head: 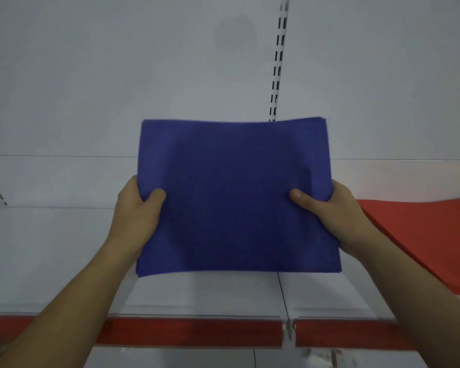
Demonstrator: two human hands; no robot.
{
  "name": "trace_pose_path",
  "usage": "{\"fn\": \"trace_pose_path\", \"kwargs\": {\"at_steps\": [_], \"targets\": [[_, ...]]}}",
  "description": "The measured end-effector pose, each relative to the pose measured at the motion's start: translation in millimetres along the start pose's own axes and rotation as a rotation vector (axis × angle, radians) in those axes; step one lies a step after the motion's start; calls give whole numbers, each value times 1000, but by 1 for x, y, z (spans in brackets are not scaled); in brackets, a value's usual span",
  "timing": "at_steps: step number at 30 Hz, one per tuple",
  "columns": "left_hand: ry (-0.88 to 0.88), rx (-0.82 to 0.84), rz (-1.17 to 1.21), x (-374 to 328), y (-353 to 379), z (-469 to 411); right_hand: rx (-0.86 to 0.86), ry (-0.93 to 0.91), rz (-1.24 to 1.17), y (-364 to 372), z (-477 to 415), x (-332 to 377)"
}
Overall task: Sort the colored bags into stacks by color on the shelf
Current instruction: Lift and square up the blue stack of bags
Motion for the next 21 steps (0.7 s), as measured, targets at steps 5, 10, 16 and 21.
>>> {"fn": "trace_pose_path", "kwargs": {"at_steps": [5, 10, 16, 21], "targets": [[-339, 280, -256, 15, 2, -2, 153, 268, 139, 0, 4, -13], [-395, 347, -388, 34, 8, 1, 162, 353, 232, 6, 7, -38], [-444, 373, -505, 40, 8, -5, 134, 374, 342, 13, -1, -48], [-381, 386, -653, 33, 9, -1, 85, 227, 767, 8, 10, -37]]}}
Point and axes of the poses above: each hand's wrist, its own z-axis away from the middle knuckle, its own y-axis out of the palm, x = y × z, the point moved 3 cm from there along -z, towards the middle knuckle
